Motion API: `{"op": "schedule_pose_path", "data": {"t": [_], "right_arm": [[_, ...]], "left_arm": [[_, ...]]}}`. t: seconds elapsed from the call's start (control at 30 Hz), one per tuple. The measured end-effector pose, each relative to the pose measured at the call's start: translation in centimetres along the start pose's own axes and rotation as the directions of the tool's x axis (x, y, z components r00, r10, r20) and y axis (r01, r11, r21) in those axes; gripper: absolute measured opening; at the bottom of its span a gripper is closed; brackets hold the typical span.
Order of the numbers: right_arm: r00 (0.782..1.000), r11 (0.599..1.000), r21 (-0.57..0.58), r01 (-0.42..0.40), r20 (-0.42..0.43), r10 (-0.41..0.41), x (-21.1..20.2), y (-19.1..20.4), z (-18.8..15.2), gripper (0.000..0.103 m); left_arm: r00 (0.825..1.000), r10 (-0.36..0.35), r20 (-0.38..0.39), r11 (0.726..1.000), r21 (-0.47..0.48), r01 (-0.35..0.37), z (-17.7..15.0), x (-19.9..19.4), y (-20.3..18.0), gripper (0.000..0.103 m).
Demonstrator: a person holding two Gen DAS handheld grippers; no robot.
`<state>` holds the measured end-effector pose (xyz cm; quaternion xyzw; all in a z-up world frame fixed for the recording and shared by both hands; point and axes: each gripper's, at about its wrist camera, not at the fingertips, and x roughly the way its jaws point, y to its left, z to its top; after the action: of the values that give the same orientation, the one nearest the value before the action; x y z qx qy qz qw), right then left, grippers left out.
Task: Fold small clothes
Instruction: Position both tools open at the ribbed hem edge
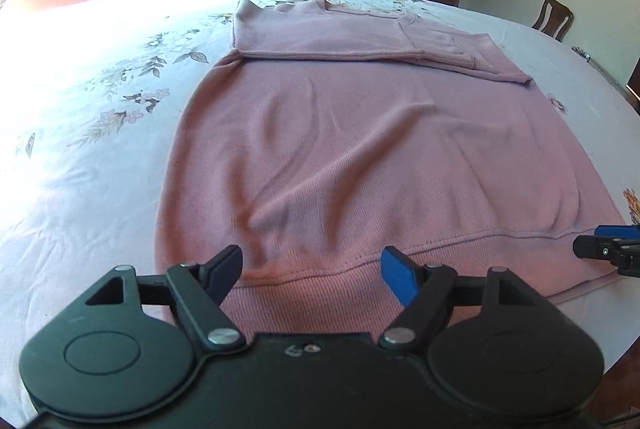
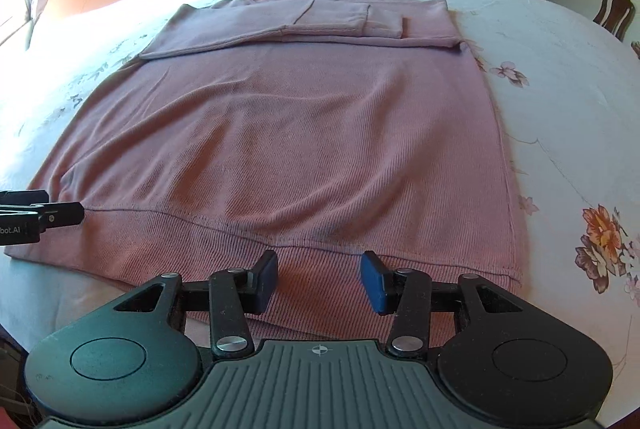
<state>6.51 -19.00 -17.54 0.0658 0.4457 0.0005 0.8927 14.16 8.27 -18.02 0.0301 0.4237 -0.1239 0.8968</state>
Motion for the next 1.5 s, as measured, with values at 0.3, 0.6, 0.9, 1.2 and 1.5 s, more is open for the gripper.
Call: {"op": "schedule_pose_path", "data": {"t": [0.3,0.6,0.9,1.2,1.5], "right_arm": [[0.993,0.993,0.028,0.113,-0.017,-0.113,0.3,-1.9,-1.2,0.068],[0.993,0.992,0.062,0.111,0.029,-0.112,-1.7,-2.9,-1.0,0.068],[0.979,0.971,0.13,0.203,-0.012,-0.203,-0.9,-5.8,-1.0,0.068],[0.989,0.96,0.238,0.145,-0.034,-0.141,-0.8,-7.3,-1.4,0.068],[0.994,0.958,0.265,0.106,-0.03,-0.102,-1.2,-7.4,-1.4,0.043]], "left_arm": [[0.999,0.036,-0.003,0.999,-0.02,-0.036,-1.1,0.8,3.0,0.075],[0.997,0.079,0.003,0.997,-0.006,-0.079,-0.7,0.1,3.1,0.078],[0.997,0.073,-0.038,0.993,-0.093,-0.076,-1.0,1.0,5.4,0.085],[0.998,0.031,-0.06,0.994,-0.101,-0.036,-0.9,1.1,5.6,0.077],[0.994,-0.077,-0.073,0.989,-0.13,0.067,-1.0,0.5,5.8,0.042]]}}
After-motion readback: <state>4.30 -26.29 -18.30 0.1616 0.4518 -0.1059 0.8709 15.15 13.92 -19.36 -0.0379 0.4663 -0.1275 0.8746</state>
